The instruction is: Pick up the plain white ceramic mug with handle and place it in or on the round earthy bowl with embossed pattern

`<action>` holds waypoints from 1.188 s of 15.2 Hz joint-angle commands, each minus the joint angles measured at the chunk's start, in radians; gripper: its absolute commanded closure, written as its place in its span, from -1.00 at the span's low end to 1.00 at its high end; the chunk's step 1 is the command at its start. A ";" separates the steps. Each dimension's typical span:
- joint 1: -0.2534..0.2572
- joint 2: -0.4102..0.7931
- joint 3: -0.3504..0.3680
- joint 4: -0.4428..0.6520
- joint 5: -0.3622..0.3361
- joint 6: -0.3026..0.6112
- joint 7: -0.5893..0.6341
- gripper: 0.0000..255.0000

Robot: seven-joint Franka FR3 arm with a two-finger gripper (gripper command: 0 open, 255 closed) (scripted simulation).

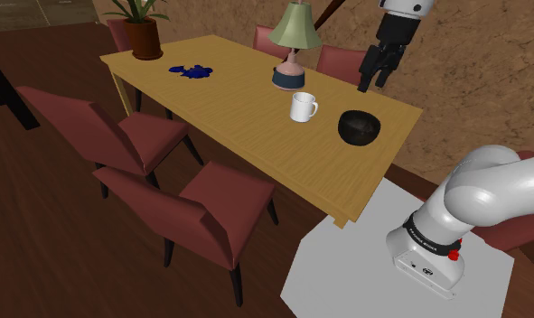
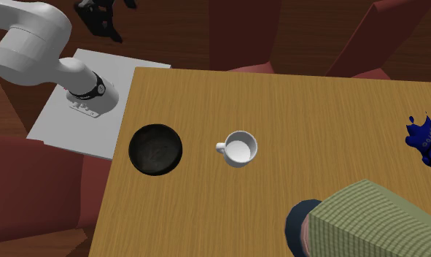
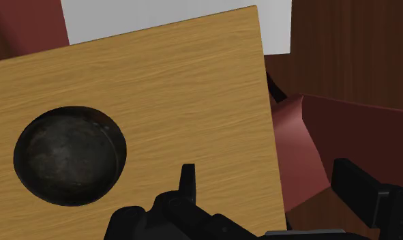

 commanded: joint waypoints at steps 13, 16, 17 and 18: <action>-0.020 0.383 -0.060 0.078 -0.060 0.310 -0.128 -1.00; -0.023 0.490 -0.073 0.128 -0.067 0.369 -0.156 -1.00; -0.025 0.527 -0.077 0.147 -0.068 0.387 -0.166 -1.00; -0.026 0.563 -0.080 0.168 -0.069 0.404 -0.175 -1.00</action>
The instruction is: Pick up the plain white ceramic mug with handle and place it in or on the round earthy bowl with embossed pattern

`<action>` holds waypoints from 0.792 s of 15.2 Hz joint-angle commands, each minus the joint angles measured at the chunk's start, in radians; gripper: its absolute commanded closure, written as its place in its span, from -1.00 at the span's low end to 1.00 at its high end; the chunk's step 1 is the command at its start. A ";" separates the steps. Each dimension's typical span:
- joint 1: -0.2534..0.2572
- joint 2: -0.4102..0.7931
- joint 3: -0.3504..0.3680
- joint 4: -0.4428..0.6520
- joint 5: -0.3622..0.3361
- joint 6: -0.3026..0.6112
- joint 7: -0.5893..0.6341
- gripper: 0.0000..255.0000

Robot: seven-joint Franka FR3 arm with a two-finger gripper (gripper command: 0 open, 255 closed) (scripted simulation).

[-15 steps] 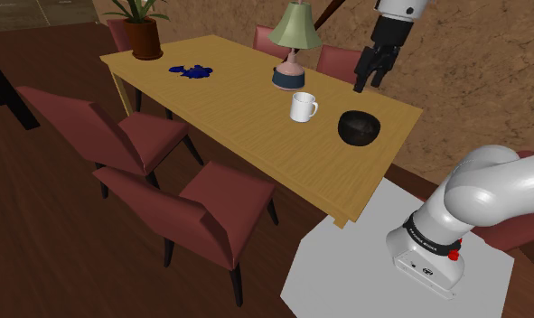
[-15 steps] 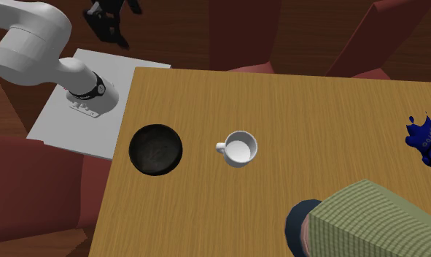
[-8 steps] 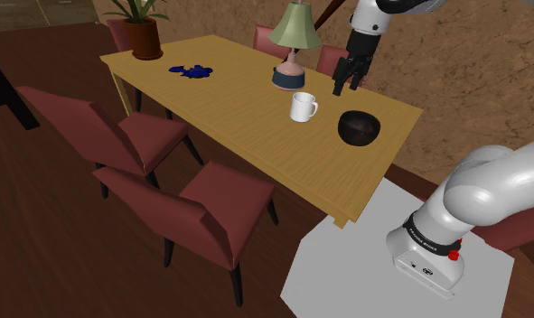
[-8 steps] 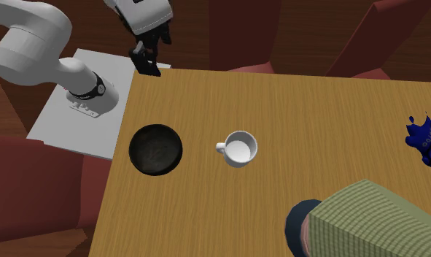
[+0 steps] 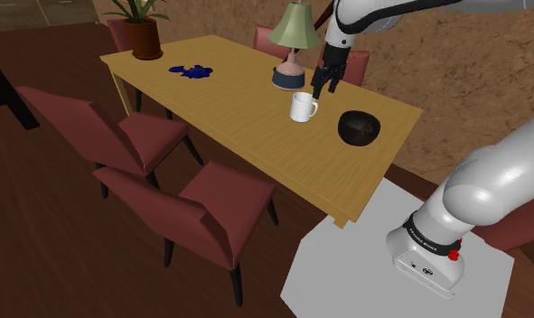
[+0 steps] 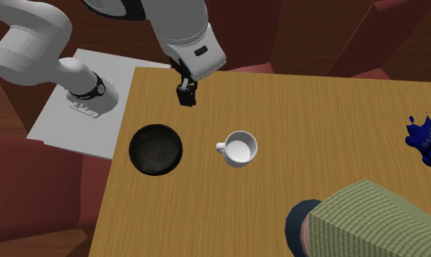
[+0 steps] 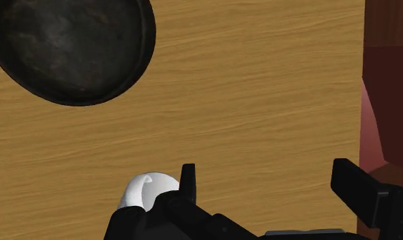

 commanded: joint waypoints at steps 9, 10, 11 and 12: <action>-0.022 0.367 -0.030 0.259 0.001 0.118 -0.090 -1.00; -0.025 0.405 -0.031 0.293 0.002 0.123 -0.098 -1.00; -0.028 0.444 -0.032 0.329 0.004 0.127 -0.105 -1.00; -0.031 0.483 -0.033 0.367 0.005 0.130 -0.113 -1.00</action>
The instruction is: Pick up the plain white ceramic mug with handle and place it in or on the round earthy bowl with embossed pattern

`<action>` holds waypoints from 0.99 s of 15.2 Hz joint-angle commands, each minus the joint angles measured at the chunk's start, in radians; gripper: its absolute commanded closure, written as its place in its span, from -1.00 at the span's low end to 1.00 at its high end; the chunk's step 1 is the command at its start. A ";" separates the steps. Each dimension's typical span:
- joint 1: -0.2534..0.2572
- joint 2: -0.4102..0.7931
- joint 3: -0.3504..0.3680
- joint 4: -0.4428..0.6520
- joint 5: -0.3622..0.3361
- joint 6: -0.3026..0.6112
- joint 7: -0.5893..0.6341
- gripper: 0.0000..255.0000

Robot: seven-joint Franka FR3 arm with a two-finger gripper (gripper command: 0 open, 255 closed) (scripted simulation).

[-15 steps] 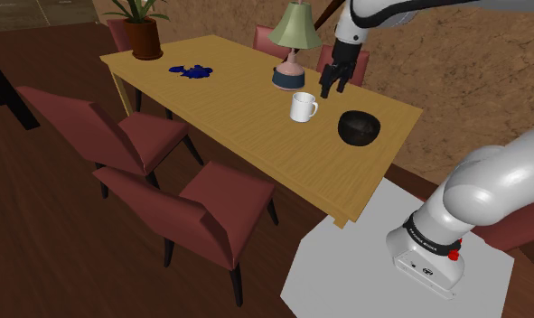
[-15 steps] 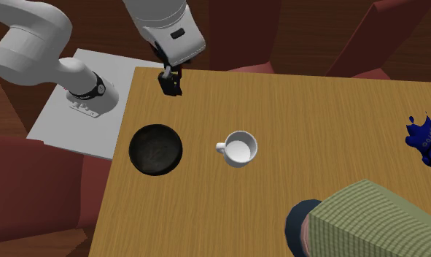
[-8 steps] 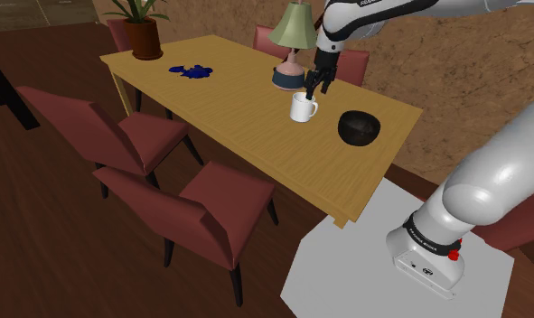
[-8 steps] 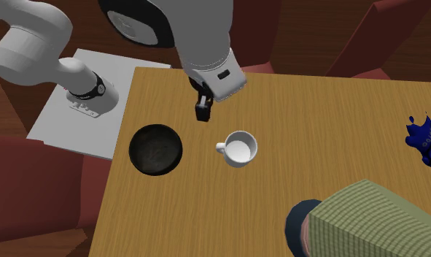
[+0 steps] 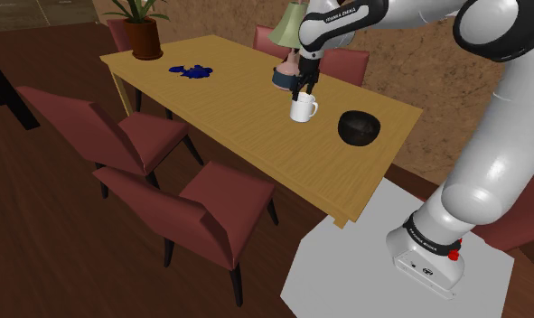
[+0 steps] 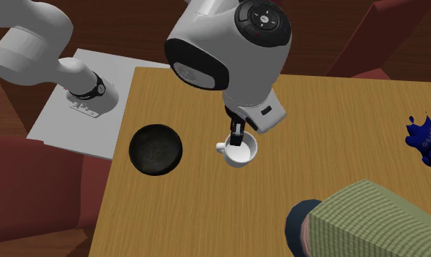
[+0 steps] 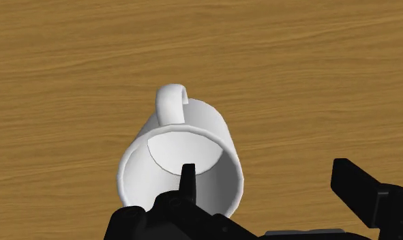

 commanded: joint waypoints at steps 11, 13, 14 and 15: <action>-0.010 0.132 0.001 0.042 0.010 0.092 -0.020 -1.00; -0.010 0.132 0.001 0.042 0.010 0.092 -0.020 -1.00; -0.010 0.132 0.001 0.042 0.010 0.092 -0.020 -1.00; -0.010 0.132 0.001 0.042 0.010 0.092 -0.020 -1.00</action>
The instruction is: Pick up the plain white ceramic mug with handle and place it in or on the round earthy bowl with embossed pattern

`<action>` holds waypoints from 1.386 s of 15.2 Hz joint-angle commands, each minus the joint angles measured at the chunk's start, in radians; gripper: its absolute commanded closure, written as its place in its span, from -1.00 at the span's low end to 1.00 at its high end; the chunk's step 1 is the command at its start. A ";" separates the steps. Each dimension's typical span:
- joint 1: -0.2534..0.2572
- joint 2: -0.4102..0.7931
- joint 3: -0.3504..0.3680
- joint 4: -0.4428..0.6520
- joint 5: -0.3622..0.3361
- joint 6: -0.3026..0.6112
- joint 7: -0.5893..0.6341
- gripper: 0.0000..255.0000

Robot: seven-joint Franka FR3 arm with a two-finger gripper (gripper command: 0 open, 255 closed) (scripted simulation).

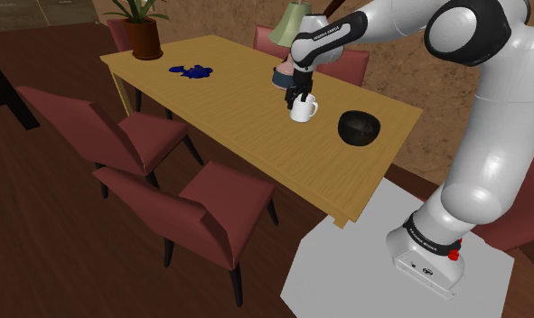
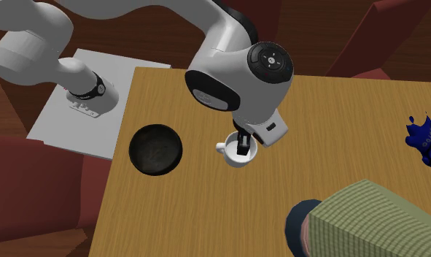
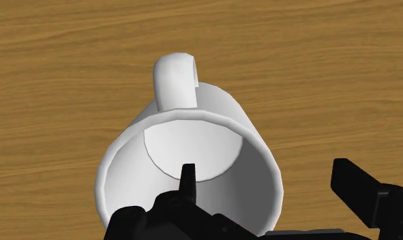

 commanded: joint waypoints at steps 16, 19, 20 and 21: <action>0.001 -0.023 -0.001 0.023 -0.003 -0.046 0.002 1.00; 0.001 -0.038 -0.002 0.043 -0.006 -0.081 0.004 1.00; 0.001 -0.043 -0.003 0.050 -0.007 -0.092 0.004 1.00; 0.002 -0.048 -0.003 0.057 -0.007 -0.104 0.005 1.00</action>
